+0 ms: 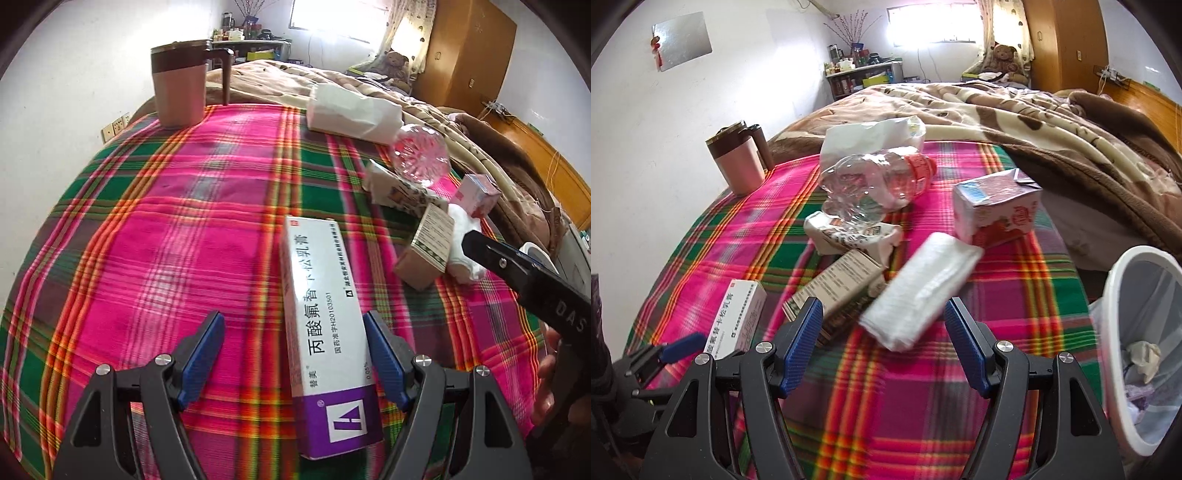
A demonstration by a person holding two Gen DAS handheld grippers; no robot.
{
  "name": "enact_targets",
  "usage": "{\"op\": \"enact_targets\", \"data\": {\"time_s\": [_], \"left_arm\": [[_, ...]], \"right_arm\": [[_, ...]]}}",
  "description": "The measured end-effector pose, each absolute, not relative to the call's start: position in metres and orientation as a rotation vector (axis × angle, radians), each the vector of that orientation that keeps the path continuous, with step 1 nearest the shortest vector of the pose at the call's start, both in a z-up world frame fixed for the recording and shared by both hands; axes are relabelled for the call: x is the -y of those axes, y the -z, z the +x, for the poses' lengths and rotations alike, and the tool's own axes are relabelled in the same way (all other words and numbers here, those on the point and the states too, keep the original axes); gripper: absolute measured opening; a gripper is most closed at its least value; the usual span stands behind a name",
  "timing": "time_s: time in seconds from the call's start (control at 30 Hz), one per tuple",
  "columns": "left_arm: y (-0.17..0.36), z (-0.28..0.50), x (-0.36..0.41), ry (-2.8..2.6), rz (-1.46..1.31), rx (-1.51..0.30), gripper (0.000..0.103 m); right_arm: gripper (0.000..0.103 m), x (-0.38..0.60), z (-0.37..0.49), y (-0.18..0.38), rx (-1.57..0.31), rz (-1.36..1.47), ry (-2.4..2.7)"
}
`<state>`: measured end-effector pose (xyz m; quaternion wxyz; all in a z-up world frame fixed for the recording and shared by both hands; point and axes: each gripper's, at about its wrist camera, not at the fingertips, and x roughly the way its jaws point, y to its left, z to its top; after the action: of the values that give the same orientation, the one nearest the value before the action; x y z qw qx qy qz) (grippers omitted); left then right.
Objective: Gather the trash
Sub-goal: 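Grasp the white-and-purple ointment box with the left tool while the right tool grasps the beige medicine box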
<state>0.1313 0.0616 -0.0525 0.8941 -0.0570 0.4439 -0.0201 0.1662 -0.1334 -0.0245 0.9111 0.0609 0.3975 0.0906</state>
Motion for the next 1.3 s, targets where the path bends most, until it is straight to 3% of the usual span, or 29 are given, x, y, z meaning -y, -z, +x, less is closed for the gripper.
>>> {"op": "enact_targets", "data": {"time_s": [1.0,1.3], "left_arm": [[0.055,0.145,-0.089,0.002,-0.164,-0.914,0.078],[0.055,0.148,-0.086,0.006,-0.158,-0.911,0.075]], "right_arm": [[0.074,0.097,0.176,0.032,-0.865,-0.019,-0.131],[0.042,0.1,0.165,0.031,-0.845,0.004,-0.17]]}}
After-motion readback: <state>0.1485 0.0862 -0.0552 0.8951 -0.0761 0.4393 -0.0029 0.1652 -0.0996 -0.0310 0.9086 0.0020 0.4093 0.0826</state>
